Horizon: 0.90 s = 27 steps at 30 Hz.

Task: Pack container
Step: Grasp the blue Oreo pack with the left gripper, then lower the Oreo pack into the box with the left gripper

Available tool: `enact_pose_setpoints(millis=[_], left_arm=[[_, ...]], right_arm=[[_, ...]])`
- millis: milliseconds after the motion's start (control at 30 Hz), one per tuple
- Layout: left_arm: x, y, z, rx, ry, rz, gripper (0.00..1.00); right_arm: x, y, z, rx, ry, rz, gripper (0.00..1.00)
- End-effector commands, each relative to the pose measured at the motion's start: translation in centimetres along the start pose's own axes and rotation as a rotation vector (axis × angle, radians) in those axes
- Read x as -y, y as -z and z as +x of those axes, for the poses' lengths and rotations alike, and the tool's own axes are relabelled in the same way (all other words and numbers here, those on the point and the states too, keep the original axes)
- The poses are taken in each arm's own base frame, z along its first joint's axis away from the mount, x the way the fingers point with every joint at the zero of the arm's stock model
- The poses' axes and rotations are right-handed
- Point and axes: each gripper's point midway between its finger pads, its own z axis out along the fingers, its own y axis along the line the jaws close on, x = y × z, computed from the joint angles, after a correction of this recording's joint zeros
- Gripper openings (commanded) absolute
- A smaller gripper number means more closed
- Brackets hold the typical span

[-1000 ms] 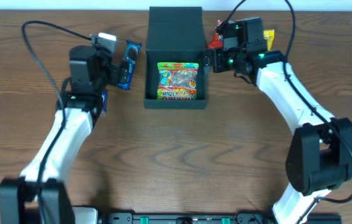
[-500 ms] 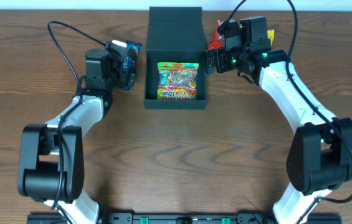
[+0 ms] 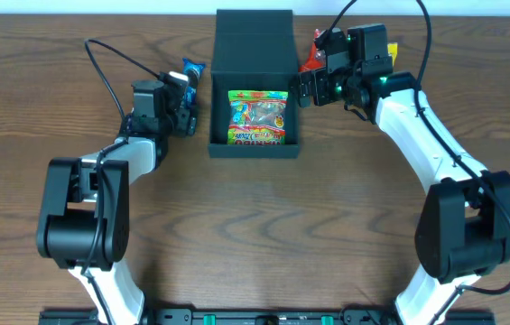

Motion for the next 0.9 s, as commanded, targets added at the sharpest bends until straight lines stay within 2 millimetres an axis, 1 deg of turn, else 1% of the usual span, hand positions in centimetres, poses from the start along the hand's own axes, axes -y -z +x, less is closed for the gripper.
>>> enact_pose_setpoints(millis=[0, 33, 100, 167, 267, 300, 433, 467, 567, 633, 733, 800, 867], left_arm=[[0.7, -0.6, 0.7, -0.009, 0.014, 0.039, 0.77], [0.7, -0.6, 0.6, -0.004, 0.015, 0.039, 0.75], [0.7, -0.6, 0.5, -0.002, 0.033, 0.038, 0.66], [0.7, -0.6, 0.5, -0.003, 0.037, 0.038, 0.64], [0.7, -0.6, 0.5, -0.001, 0.036, 0.037, 0.5], [0.6, -0.6, 0.4, 0.001, 0.036, 0.037, 0.47], [0.5, -0.5, 0.0, 0.016, 0.034, 0.034, 0.4], [0.5, -0.5, -0.2, 0.021, 0.034, 0.033, 0.36], [0.4, -0.2, -0.8, 0.036, 0.032, 0.03, 0.29], [0.3, 0.1, -1.5, 0.052, 0.03, 0.028, 0.25], [0.0, 1.0, -3.3, 0.093, 0.026, 0.02, 0.22], [-0.1, 2.0, -4.6, 0.126, 0.022, 0.014, 0.16], [-0.4, 3.5, -6.5, 0.175, 0.017, 0.005, 0.08]], right_arm=[[-0.5, 1.3, -1.6, 0.042, 0.013, -0.004, 0.99], [-0.5, 1.3, -1.6, 0.042, 0.013, -0.004, 0.99], [-0.5, 1.3, -1.6, 0.043, 0.013, -0.003, 0.99], [-0.5, 1.3, -1.6, 0.042, 0.013, -0.004, 0.99], [-0.5, 1.3, -1.6, 0.042, 0.013, -0.003, 0.99], [-0.4, 1.3, -1.6, 0.043, 0.013, -0.003, 0.99], [-0.4, 1.3, -1.6, 0.044, 0.013, -0.002, 0.99], [-0.4, 1.3, -1.7, 0.046, 0.012, -0.002, 0.99], [0.1, 1.4, -1.8, 0.05, 0.007, 0.004, 0.99], [0.6, 1.6, -1.8, 0.053, -0.014, 0.01, 0.99], [1.9, 2.0, -2.0, 0.061, -0.07, 0.027, 0.99], [3.0, 2.3, -2.0, 0.067, -0.107, 0.041, 0.99], [4.3, 2.8, -2.0, 0.073, -0.135, 0.056, 0.99]])
